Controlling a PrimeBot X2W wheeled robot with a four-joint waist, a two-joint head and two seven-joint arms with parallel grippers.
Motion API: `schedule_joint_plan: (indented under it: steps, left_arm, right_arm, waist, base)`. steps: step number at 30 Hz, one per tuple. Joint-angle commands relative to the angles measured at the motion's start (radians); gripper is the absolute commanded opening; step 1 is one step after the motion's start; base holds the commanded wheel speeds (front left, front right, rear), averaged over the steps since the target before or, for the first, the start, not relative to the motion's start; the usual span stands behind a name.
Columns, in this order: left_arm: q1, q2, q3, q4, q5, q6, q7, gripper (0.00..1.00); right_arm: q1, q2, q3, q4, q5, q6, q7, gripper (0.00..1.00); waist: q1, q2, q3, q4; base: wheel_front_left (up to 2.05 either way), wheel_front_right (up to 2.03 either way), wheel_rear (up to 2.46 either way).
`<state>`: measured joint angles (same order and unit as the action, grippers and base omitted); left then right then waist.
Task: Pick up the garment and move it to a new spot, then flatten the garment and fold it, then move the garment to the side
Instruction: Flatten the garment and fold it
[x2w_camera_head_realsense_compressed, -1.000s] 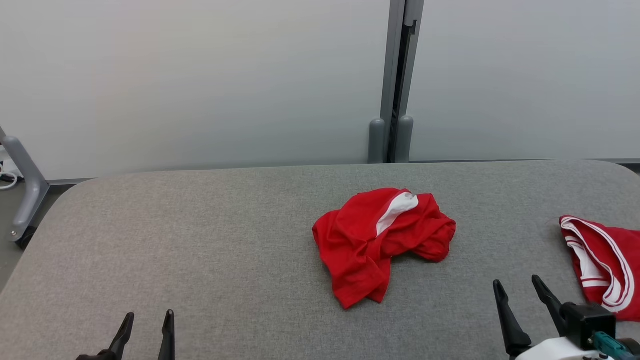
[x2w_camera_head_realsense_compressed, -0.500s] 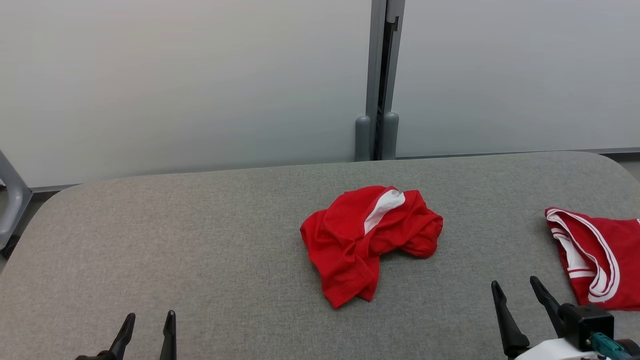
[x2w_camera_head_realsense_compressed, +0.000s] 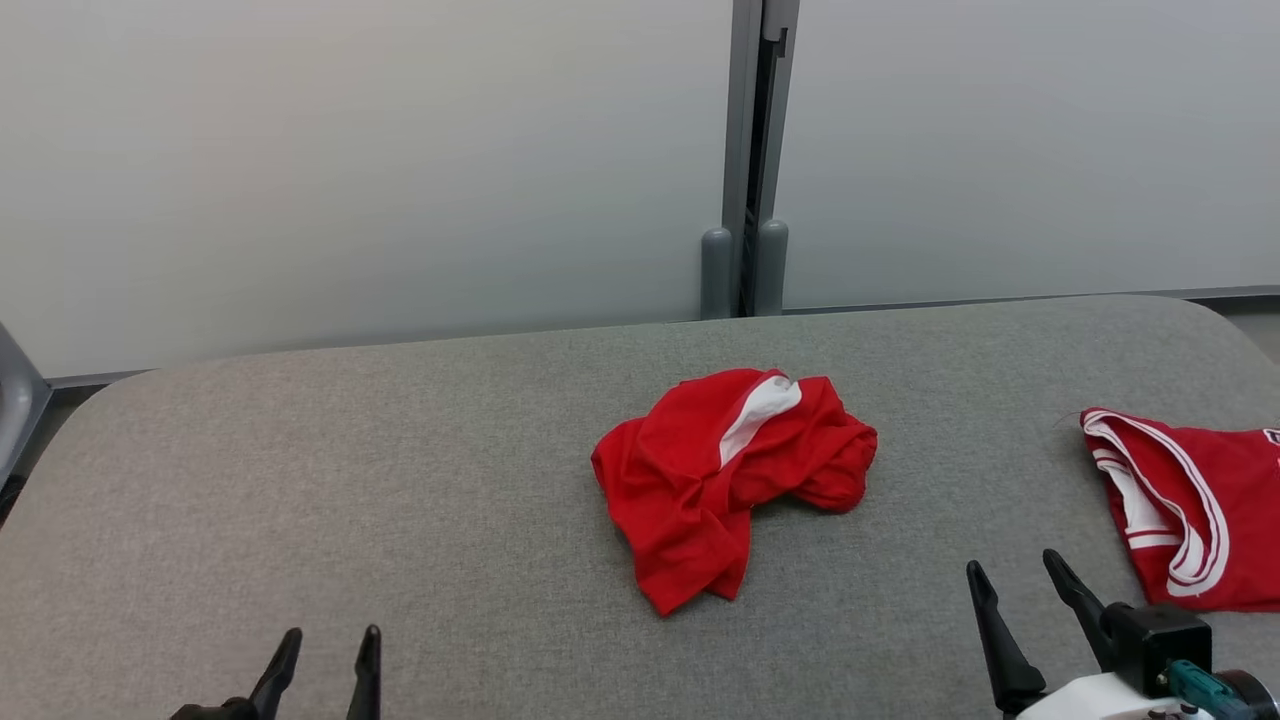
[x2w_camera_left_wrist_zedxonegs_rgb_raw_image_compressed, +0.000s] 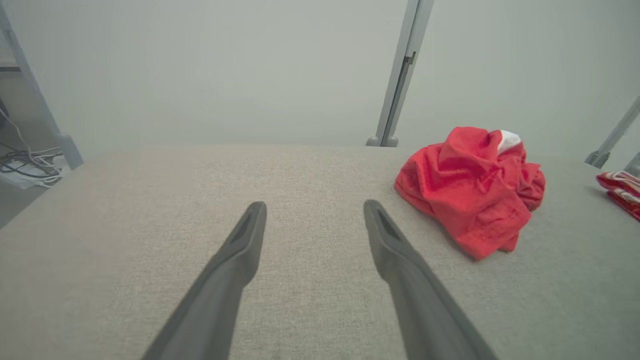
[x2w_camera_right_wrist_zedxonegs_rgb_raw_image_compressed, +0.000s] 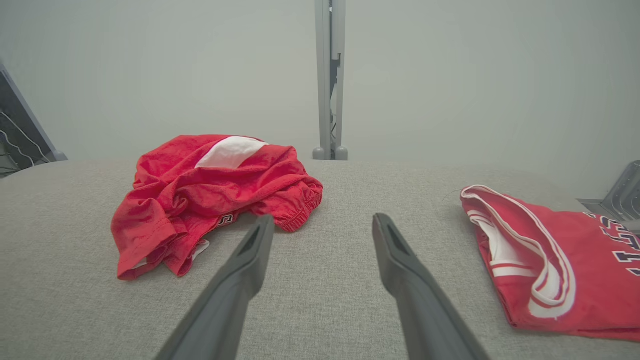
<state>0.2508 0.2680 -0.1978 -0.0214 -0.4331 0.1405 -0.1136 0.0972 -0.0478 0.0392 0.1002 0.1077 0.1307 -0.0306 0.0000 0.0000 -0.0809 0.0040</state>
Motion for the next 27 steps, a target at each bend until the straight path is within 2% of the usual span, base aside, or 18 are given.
schedule_joint_plan:
  steps: [1,8,12,14,21,24,27]
  left_arm:
    - [-0.017,0.001,-0.002,-0.002,-0.004,-0.009,0.005,1.00]
    - [-0.150,-0.003,-0.056,0.076,-0.026,-0.072,0.082,1.00]
    - [-0.265,-0.039,-0.070,0.168,-0.055,-0.079,0.150,1.00]
    - [-0.323,-0.058,-0.073,0.214,-0.071,-0.071,0.185,1.00]
    - [-0.459,-0.114,-0.051,0.382,-0.108,0.009,0.299,1.00]
    - [-0.490,-0.124,-0.033,0.440,-0.115,0.051,0.322,1.00]
    - [-0.515,-0.131,-0.025,0.483,-0.125,0.060,0.327,1.00]
  right_arm:
    - [-0.008,-0.006,-0.001,-0.003,0.000,0.000,0.002,1.00]
    - [-0.028,-0.006,0.027,-0.023,-0.021,0.000,0.024,1.00]
    - [-0.039,-0.005,0.040,-0.034,-0.029,0.000,0.031,1.00]
    - [-0.047,-0.006,0.046,-0.035,-0.030,0.000,0.033,1.00]
    - [-0.066,-0.010,0.051,-0.037,-0.028,0.000,0.029,1.00]
    - [-0.070,-0.009,0.051,-0.035,-0.026,0.000,0.024,1.00]
    - [-0.073,-0.009,0.051,-0.034,-0.023,0.000,0.020,1.00]
  waist:
    - [0.0000,0.0000,0.002,-0.009]
    - [0.0000,0.0000,0.029,-0.105]
    - [0.0000,0.0000,0.052,-0.188]
    - [0.0000,0.0000,0.066,-0.236]
    - [0.0000,0.0000,0.107,-0.383]
    - [0.0000,0.0000,0.119,-0.421]
    - [0.0000,0.0000,0.127,-0.442]
  base:
    - [0.00,0.00,0.00]
    - [0.00,0.00,0.00]
    - [0.00,0.00,0.00]
    - [0.00,0.00,0.00]
    - [0.00,0.00,0.00]
    - [0.00,0.00,0.00]
    - [0.00,0.00,0.00]
